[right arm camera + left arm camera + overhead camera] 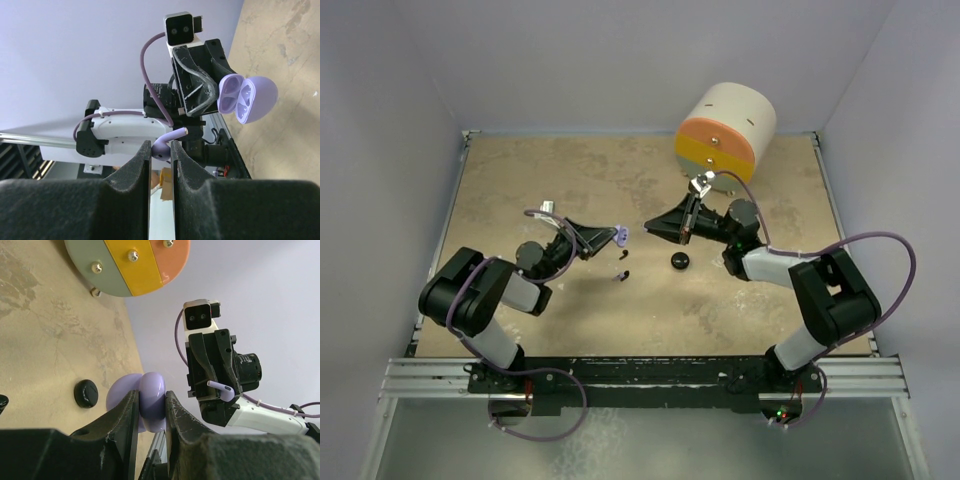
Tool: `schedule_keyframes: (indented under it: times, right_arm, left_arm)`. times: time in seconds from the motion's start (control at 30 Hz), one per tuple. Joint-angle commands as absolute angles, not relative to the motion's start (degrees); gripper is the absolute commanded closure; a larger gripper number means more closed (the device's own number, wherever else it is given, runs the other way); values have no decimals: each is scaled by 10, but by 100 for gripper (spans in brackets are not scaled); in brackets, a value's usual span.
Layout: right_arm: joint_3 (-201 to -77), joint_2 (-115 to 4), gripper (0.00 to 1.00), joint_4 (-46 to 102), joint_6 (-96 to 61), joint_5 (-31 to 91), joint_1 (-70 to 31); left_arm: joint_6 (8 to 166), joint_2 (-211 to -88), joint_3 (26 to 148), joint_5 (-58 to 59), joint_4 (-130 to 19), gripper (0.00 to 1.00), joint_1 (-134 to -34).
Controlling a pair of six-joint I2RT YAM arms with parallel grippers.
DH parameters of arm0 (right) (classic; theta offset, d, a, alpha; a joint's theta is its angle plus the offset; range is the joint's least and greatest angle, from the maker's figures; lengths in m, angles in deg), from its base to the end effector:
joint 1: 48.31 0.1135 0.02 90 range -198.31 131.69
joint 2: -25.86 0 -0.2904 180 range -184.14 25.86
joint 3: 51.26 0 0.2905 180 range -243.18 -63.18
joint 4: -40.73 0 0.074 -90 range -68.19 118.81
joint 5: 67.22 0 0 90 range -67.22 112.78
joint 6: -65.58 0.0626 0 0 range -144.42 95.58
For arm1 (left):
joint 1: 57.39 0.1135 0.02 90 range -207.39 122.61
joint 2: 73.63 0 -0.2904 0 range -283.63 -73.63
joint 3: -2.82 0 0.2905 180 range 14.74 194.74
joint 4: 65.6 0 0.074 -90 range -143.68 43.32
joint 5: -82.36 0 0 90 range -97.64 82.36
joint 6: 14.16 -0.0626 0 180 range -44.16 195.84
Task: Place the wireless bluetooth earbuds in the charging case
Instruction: Pick up the earbud from the center of the board.
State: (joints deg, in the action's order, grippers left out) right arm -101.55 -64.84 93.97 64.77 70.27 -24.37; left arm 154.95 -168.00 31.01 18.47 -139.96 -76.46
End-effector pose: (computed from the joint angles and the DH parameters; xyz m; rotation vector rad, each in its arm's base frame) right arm 0.3086 0.1875 0.2414 0.1203 1.8335 2.0730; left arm 0.2635 -0.1202 0.1558 -0.4396 1.6361 -1.6758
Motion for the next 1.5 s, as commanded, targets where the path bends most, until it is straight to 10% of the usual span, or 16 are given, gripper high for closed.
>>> schedule_keyframes:
  times: [0.0,1.47]
  right_arm:
    - [-1002,-650,100,1048,701,688,-246]
    - [-952,-806,100,1318,808,654,-244]
  left_arm:
    - [1553,-1669,331,170,-1523,100,-777]
    - [1609,-1723,366,87,-1523,100,-840]
